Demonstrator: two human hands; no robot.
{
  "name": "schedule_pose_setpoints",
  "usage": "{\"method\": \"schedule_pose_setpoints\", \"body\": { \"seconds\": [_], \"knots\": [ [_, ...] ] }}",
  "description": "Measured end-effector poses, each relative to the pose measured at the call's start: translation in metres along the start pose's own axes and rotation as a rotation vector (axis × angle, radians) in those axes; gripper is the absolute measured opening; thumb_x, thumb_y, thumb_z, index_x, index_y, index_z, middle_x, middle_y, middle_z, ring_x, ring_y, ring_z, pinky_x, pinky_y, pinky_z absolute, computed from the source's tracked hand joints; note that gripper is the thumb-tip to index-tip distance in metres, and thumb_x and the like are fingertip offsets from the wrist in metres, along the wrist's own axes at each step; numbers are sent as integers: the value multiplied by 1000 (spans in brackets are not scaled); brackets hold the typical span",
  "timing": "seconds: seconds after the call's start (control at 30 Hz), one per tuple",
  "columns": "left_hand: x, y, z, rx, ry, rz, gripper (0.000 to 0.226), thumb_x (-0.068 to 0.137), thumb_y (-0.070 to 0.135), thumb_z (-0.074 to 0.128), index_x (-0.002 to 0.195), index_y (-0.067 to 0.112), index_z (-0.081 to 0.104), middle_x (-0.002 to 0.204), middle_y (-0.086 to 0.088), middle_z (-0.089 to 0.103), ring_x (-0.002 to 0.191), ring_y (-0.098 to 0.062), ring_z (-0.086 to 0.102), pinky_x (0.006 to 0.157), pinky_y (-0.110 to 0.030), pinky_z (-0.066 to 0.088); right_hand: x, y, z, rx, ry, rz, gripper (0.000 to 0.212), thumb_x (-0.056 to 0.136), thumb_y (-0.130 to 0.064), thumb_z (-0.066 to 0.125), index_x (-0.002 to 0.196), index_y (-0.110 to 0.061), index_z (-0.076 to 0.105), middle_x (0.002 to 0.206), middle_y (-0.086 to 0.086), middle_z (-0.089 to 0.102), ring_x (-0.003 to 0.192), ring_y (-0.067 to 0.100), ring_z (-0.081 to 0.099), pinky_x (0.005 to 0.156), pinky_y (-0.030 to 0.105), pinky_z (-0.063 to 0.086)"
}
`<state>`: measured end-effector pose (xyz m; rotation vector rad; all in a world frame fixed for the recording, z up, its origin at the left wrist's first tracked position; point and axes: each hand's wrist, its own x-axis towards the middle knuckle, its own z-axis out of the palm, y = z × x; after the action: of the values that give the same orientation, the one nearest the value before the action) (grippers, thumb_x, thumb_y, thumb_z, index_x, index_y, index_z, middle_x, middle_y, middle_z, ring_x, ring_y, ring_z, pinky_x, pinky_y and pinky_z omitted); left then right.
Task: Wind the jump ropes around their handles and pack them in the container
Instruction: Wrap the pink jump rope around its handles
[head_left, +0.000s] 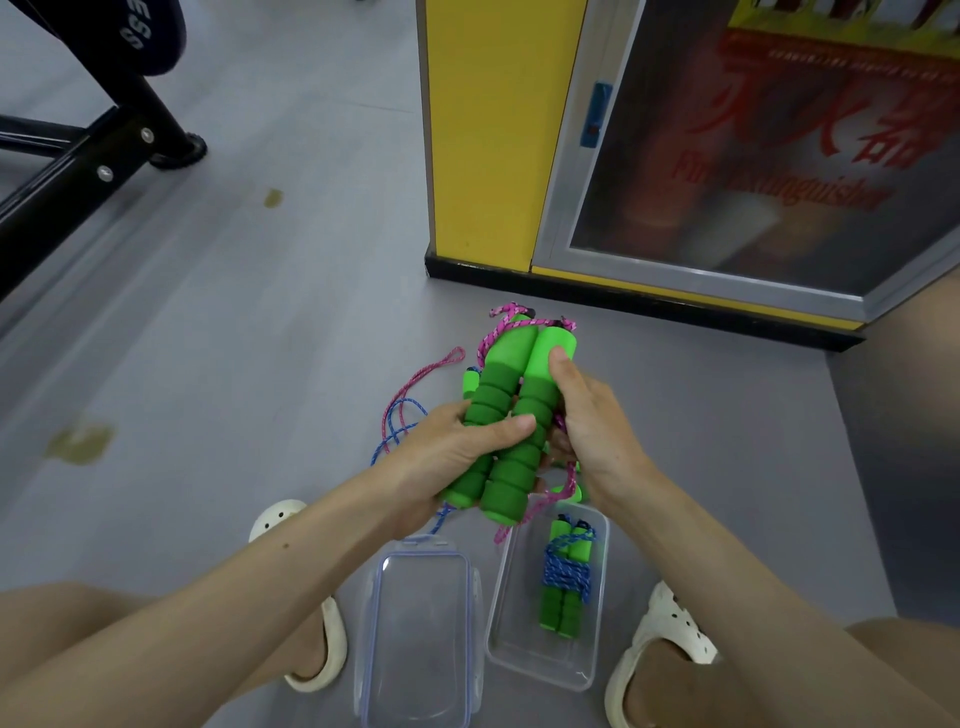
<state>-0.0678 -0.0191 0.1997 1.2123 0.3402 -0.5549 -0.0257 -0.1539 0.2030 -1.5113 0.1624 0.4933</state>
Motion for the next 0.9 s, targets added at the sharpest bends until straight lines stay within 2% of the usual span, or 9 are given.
{"method": "schedule_pose_setpoints", "body": {
  "seconds": [0.07,0.17,0.3,0.43,0.5,0.57,0.73,0.83,0.9],
  "knots": [
    [1,0,-1,15,4,-2,46,75,18,70,115,-3,62,104,-23,69,85,-31,69,72,-36,58,1,0,-1,-10,2,-10,44,99,-40,39,106,-3,62,84,6,72,69,11,69,55,19,51],
    [3,3,-5,64,61,22,33,80,11,71,111,0,64,98,-21,71,83,-31,69,78,-42,58,2,-1,-5,-96,3,-37,43,98,-42,40,93,-3,58,49,-5,52,39,8,43,41,21,33],
    [5,10,-15,102,140,39,25,81,9,71,106,2,66,93,-19,71,77,-30,68,77,-43,58,10,-3,-19,-261,-76,52,56,92,-52,45,90,0,65,54,4,55,44,11,41,48,22,38],
    [6,15,-26,147,197,69,26,81,8,72,106,4,67,93,-19,71,78,-29,68,74,-39,57,10,-3,-27,-308,-141,62,21,94,-19,56,97,-2,67,53,2,53,43,10,36,44,18,30],
    [5,16,-26,212,204,95,21,80,7,73,100,7,68,85,-13,72,73,-26,68,67,-34,57,10,-2,-27,-283,-128,58,18,96,-13,52,91,-6,67,51,2,51,40,9,31,43,19,25],
    [6,17,-25,311,226,148,16,80,6,74,94,12,69,80,-8,71,68,-21,68,60,-30,56,11,0,-26,-253,-113,64,23,98,-14,48,86,-8,66,51,5,51,39,9,29,43,20,24],
    [10,16,-23,549,319,236,16,77,15,77,87,22,67,81,-3,71,68,-14,67,61,-23,54,12,2,-21,-202,-74,79,24,99,-15,47,88,-4,66,48,5,50,34,8,28,42,21,25],
    [8,13,-20,971,472,294,25,78,33,75,100,25,65,83,9,65,81,-20,64,66,-29,47,11,5,-18,-221,-119,100,24,97,-18,51,91,1,65,48,5,50,34,8,28,40,20,23],
    [6,12,-16,1219,583,350,35,83,40,67,115,30,59,87,8,62,86,-24,61,64,-29,37,9,5,-15,-247,-144,110,24,96,-18,54,92,4,65,52,6,54,37,8,36,41,18,30]
  ]
}}
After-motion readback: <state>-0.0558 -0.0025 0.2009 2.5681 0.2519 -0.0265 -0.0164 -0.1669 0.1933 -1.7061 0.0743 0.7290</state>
